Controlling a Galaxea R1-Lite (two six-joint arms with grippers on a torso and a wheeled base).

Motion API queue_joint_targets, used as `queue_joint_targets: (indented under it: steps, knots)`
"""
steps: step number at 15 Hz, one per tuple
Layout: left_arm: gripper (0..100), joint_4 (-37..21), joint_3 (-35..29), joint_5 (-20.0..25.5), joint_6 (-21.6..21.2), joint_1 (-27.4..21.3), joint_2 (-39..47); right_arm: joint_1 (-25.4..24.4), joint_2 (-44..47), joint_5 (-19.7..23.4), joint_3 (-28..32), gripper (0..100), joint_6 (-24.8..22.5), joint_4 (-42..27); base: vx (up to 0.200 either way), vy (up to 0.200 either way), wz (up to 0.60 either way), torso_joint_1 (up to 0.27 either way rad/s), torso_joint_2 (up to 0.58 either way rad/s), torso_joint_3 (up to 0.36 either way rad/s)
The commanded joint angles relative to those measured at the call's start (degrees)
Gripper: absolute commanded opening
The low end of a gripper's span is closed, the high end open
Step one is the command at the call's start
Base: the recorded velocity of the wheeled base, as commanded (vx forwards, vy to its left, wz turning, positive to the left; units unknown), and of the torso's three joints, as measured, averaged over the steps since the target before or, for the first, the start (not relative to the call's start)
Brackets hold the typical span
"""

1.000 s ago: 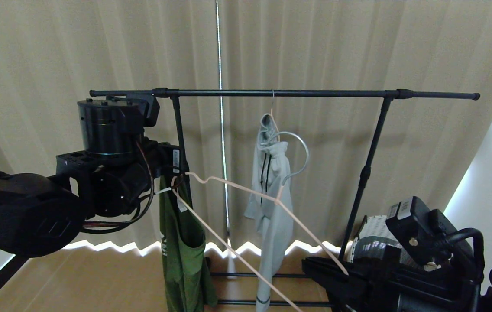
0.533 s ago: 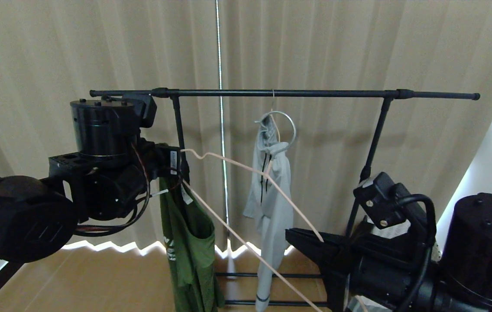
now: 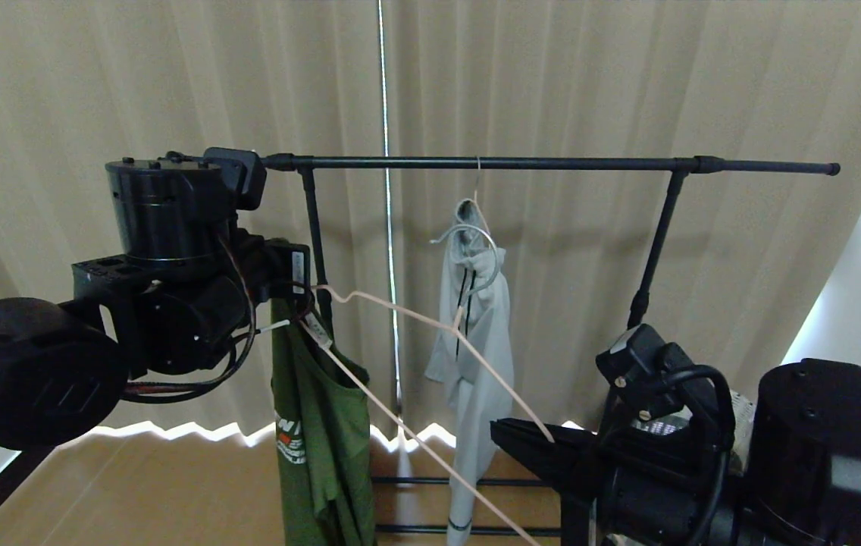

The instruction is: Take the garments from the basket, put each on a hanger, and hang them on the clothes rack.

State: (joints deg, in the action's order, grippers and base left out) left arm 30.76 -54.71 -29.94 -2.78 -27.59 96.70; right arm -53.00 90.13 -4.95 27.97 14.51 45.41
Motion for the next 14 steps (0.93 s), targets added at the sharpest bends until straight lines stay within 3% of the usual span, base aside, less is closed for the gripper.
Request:
queue_joint_targets:
  steps: [1, 14]
  knots:
    - [0, 0.0, 0.2, 0.0, 0.0, 0.3, 0.0, -0.4, -1.7, 0.0, -0.5, 0, 0.0, 0.1, 0.000, 0.000, 0.00, 0.000, 0.00, 0.000]
    - [0, 0.0, 0.7, 0.0, -0.1, -0.6, 0.2, -1.5, -1.4, 1.0, 0.7, 0, 0.0, 0.3, 0.000, 0.000, 0.00, 0.000, 0.00, 0.000]
